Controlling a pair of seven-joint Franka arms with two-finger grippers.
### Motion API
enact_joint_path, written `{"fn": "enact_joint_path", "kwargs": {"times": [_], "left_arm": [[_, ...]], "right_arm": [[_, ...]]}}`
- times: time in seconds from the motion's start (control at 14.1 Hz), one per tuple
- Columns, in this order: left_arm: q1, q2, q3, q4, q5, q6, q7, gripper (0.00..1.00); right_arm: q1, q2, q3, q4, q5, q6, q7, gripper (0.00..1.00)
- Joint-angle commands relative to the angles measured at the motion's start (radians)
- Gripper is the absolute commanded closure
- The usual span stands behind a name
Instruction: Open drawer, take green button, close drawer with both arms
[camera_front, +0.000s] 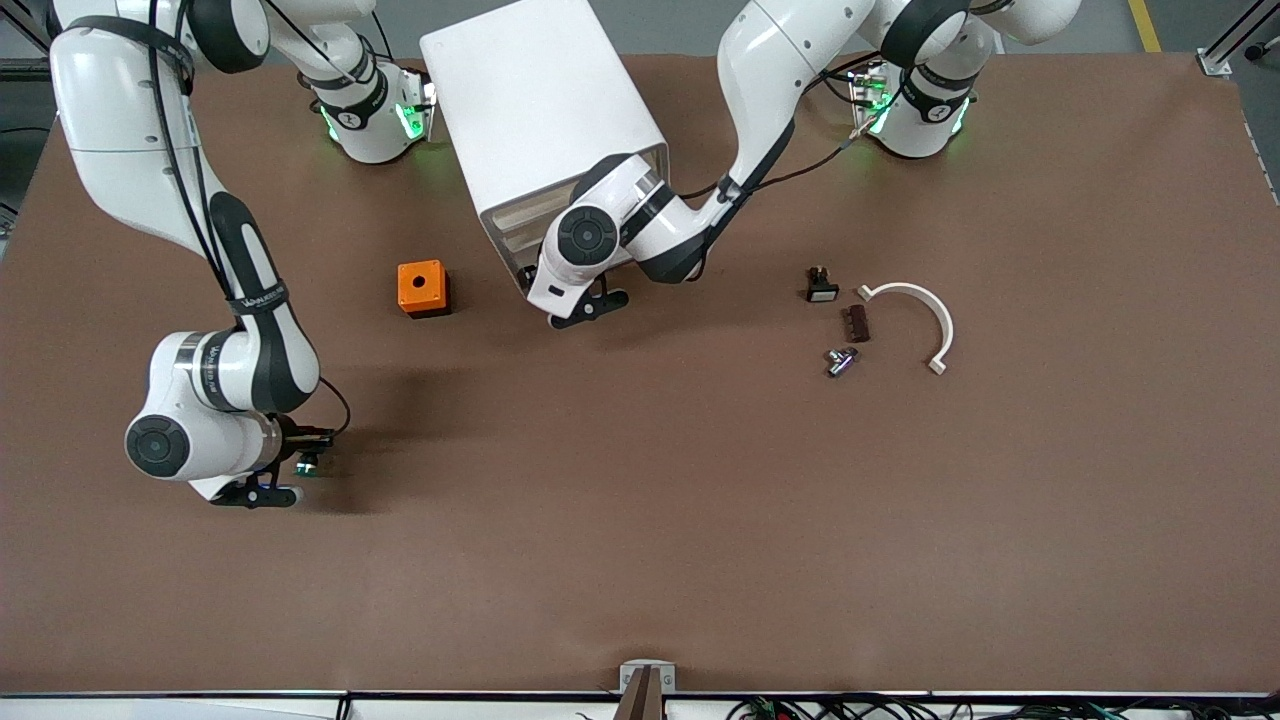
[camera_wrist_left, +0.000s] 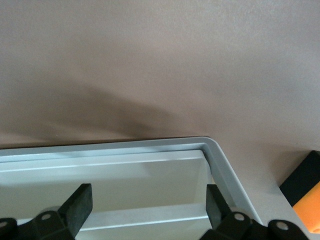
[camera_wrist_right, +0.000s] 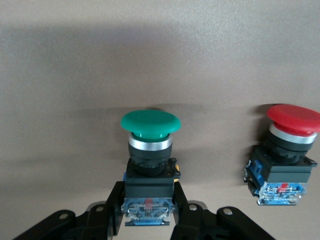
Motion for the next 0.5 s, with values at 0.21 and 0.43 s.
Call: {"fn": "enact_joint_path", "kwargs": {"times": [0.21,0.43], "left_arm": [[-0.017,-0.002,0.002,-0.004,-0.059,0.029,-0.012,0.0],[-0.005,-0.011,0.01,-0.001,-0.049,0.027,0.014,0.0]], "right_arm": [[-0.018,0.003,0.019,0.007,-0.019,0.013,-0.007,0.0],[-0.012,-0.005,0.019,0.029,-0.02,0.007,-0.007,0.0]]}}
